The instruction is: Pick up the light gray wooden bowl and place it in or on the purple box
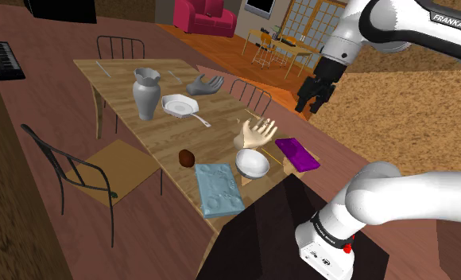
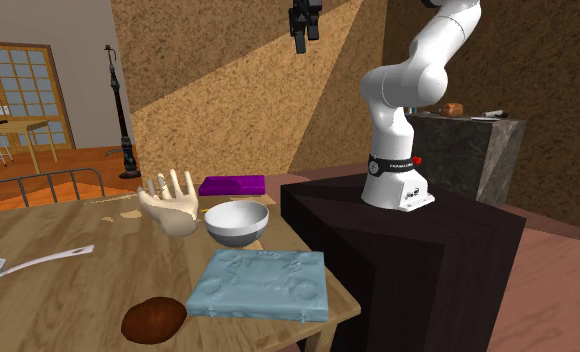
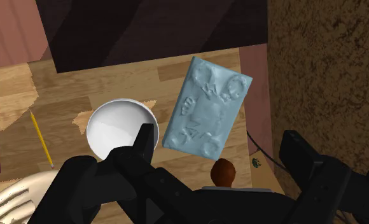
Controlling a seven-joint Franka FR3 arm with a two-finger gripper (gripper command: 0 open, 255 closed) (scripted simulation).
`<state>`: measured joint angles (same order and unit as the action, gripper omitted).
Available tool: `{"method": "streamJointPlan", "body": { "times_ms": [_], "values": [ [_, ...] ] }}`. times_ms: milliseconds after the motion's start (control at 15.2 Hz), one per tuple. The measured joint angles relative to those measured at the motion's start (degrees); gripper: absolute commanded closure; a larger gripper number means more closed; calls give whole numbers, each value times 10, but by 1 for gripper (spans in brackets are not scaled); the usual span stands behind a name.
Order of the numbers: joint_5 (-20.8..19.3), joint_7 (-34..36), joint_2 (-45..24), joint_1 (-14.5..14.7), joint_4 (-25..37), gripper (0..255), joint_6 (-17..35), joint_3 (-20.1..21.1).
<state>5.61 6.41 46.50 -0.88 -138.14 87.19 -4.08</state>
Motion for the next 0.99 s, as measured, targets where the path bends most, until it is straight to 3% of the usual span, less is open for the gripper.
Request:
{"method": "streamJointPlan", "body": {
  "times_ms": [264, 990],
  "values": [
    [-10, -18, -9, -5, -22, 0, 30, -14],
    [-53, -119, -123, -33, -117, 0, 234, -99]
  ]
}}
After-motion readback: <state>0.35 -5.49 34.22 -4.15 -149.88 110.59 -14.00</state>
